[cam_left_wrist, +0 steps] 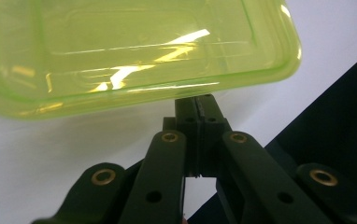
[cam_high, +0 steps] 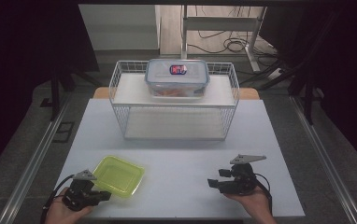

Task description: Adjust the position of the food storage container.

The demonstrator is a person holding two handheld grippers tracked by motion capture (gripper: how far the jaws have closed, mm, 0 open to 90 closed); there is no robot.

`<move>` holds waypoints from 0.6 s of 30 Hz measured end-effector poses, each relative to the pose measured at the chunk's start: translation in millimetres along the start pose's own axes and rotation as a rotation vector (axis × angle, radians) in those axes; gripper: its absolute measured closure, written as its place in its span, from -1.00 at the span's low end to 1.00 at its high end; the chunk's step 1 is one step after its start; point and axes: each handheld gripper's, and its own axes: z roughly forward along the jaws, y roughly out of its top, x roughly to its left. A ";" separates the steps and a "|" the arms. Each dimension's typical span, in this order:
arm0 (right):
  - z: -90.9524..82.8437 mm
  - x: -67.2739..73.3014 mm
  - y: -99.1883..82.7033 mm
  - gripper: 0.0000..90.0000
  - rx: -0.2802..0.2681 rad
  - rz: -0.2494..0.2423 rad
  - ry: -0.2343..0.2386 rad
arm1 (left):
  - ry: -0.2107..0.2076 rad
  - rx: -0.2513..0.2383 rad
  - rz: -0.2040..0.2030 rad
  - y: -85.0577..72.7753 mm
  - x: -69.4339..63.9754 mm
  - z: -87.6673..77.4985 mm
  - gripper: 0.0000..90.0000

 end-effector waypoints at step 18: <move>0.9 1.4 2.0 -0.27 0.002 0.000 0.011 | 0.109 -0.131 -0.132 -1.7 65.3 -55.2 1.00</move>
